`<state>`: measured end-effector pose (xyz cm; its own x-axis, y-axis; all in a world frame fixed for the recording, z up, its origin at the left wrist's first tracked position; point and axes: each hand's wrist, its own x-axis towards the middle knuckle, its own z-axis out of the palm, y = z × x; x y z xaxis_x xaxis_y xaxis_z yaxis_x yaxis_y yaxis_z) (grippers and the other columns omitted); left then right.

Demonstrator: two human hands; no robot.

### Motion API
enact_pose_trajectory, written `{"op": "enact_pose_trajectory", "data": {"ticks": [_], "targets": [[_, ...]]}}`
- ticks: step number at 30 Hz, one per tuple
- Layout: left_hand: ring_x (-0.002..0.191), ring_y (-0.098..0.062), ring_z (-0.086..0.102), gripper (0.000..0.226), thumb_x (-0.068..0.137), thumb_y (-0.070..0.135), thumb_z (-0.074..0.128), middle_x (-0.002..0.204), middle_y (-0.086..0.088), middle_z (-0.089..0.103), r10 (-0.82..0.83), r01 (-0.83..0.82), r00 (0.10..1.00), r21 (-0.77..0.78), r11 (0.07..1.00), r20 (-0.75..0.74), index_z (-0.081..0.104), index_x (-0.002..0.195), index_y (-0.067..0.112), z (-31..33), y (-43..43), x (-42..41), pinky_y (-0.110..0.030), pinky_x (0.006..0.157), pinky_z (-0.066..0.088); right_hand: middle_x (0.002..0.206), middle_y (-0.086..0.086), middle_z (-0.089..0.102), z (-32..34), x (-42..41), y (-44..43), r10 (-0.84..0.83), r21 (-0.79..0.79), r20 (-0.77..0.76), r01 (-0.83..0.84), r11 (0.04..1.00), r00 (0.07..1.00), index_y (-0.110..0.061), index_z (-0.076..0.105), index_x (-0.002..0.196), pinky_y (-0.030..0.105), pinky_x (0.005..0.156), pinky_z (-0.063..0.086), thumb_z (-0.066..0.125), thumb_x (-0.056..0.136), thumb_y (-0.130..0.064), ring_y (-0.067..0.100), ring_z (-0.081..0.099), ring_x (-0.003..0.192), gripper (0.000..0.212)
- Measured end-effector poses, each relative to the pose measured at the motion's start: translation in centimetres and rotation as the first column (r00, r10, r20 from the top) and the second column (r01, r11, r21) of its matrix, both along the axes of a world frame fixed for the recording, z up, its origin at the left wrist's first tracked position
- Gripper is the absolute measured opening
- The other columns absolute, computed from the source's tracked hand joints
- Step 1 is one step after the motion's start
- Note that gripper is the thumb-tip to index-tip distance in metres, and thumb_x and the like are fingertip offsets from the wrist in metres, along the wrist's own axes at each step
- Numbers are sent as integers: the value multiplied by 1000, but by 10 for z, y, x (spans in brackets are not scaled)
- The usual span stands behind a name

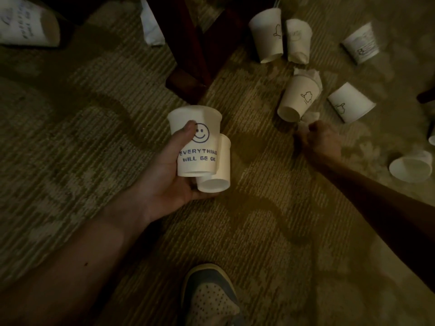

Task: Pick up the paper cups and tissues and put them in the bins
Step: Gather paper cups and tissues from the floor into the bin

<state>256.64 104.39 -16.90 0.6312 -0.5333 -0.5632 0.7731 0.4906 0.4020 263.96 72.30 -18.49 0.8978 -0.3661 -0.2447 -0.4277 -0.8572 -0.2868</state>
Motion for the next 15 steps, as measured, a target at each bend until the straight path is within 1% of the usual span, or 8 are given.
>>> {"op": "enact_pose_trajectory", "data": {"ticks": [1,3,5,7,9,12,13,15], "targets": [[114,-25,64,62,64,59,74,125,-6,66,0,0,1000,5,1000,-5,71,116,26,0,0,-1,-53,87,53,112,7,57,3,-3,2,0,28,5,0,1000,1000,-14,54,112,36,75,49,47,99,-43,18,54,94,33],[114,-25,64,58,65,58,73,124,-6,67,-5,6,1000,17,1000,-16,73,113,26,2,1,-4,-55,89,51,101,2,58,9,-13,10,3,89,15,-4,996,1000,-16,56,105,25,59,41,52,96,-45,9,53,79,31],[115,-26,64,55,66,59,72,124,-6,67,-29,30,999,37,999,-14,74,111,26,7,2,-8,-57,92,49,93,-5,58,14,-30,26,12,180,3,-12,984,1000,-19,58,100,18,52,40,59,92,-45,2,54,74,27],[114,-27,64,53,67,60,70,122,-7,68,-70,70,998,63,996,0,75,108,27,13,8,-14,-58,93,49,89,-10,59,22,-49,52,46,333,-1,-43,942,999,-21,59,92,8,46,41,66,89,-41,0,59,69,21],[110,-26,66,52,64,61,70,119,-6,70,-124,119,992,125,985,32,76,104,28,23,20,-20,-54,90,51,87,-5,64,34,-62,85,73,523,-17,-53,851,997,-18,62,90,10,48,45,71,85,-34,1,65,68,19],[99,-22,70,47,55,61,71,108,-5,74,-207,175,974,270,947,92,78,91,32,50,52,-30,-48,88,54,91,9,69,58,-69,140,126,694,-30,-70,717,992,-9,65,99,30,62,56,74,82,-23,18,70,77,24],[97,-22,71,46,53,61,71,105,-5,74,-237,189,964,321,928,117,79,88,32,61,66,-34,-47,87,55,91,9,71,68,-70,160,162,736,-27,-90,671,986,-8,66,100,32,65,57,74,82,-21,20,70,79,24],[94,-21,72,49,55,62,71,104,-5,75,-272,191,951,415,890,147,78,90,28,88,97,-43,-42,80,57,88,6,74,89,-74,202,248,809,7,-151,567,969,-9,67,101,27,63,58,75,79,-20,15,72,77,26]]}}
